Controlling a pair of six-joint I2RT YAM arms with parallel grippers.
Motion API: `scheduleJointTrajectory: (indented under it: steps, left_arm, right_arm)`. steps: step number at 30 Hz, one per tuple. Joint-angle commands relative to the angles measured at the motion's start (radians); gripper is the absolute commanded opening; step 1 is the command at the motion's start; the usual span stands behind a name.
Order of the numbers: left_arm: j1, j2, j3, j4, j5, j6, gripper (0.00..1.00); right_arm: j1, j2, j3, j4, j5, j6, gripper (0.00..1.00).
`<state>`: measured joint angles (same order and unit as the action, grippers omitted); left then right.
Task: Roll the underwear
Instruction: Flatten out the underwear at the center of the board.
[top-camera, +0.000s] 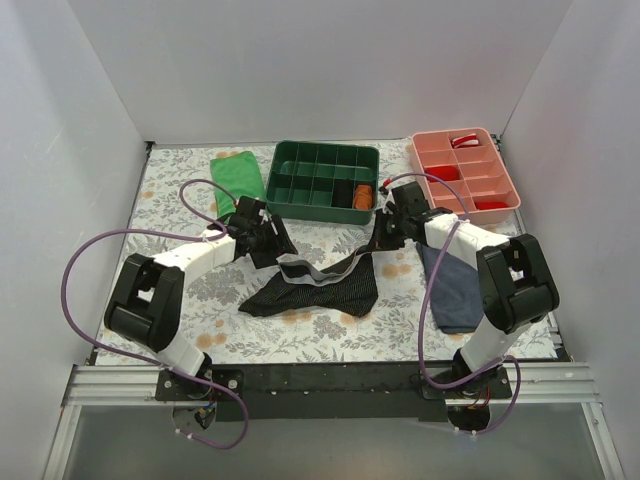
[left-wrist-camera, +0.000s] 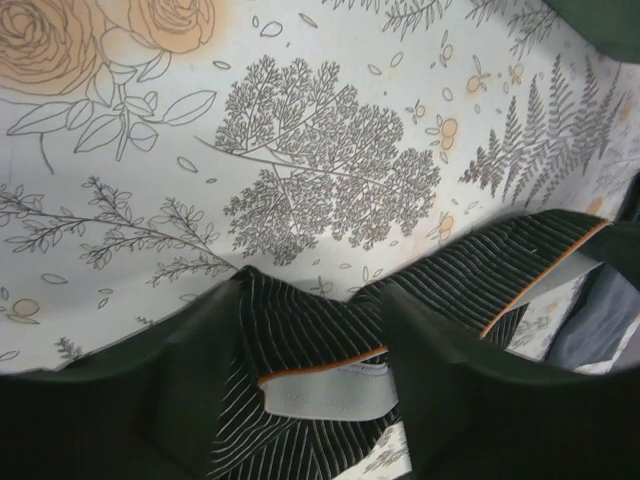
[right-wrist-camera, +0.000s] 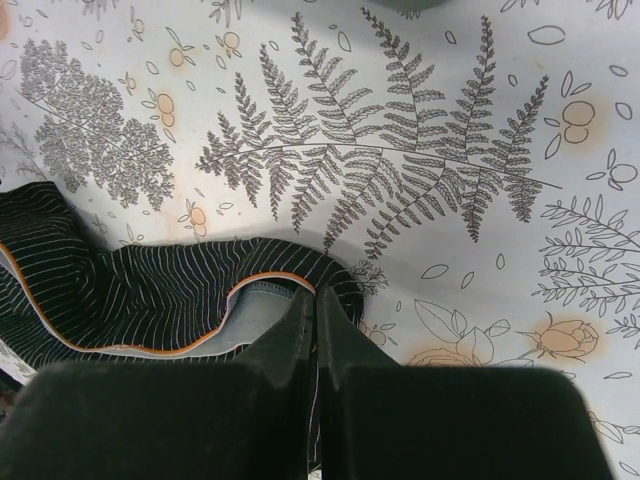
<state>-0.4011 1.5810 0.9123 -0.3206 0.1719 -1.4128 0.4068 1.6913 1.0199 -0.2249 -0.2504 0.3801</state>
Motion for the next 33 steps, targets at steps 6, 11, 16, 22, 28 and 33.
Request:
scheduleJointTrajectory:
  steps: [6,11,16,22,28,33]
  left_arm:
    - [0.005,-0.134,0.019,-0.083,-0.098,0.028,0.74]
    - [0.005,-0.197,-0.064,-0.018,-0.068,0.051,0.67]
    - [0.005,-0.283,-0.171,0.029,-0.061,0.064,0.56]
    - [0.007,-0.289,-0.204,0.08,-0.051,0.084,0.5]
    - [0.005,-0.191,-0.142,0.098,-0.063,0.121,0.42]
    - [0.007,-0.151,-0.104,0.092,-0.049,0.156,0.39]
  right_arm:
    - [-0.002,-0.045,0.037,0.012,-0.021,-0.02,0.01]
    - [-0.002,-0.051,0.035,0.012,-0.021,-0.014,0.01]
    - [-0.002,-0.05,0.043,0.002,-0.021,-0.017,0.01]
    - [-0.002,-0.051,0.055,-0.004,-0.023,-0.018,0.01]
    - [-0.002,-0.053,0.062,-0.01,-0.026,-0.021,0.01]
    - [-0.002,-0.058,0.063,-0.013,-0.026,-0.02,0.01]
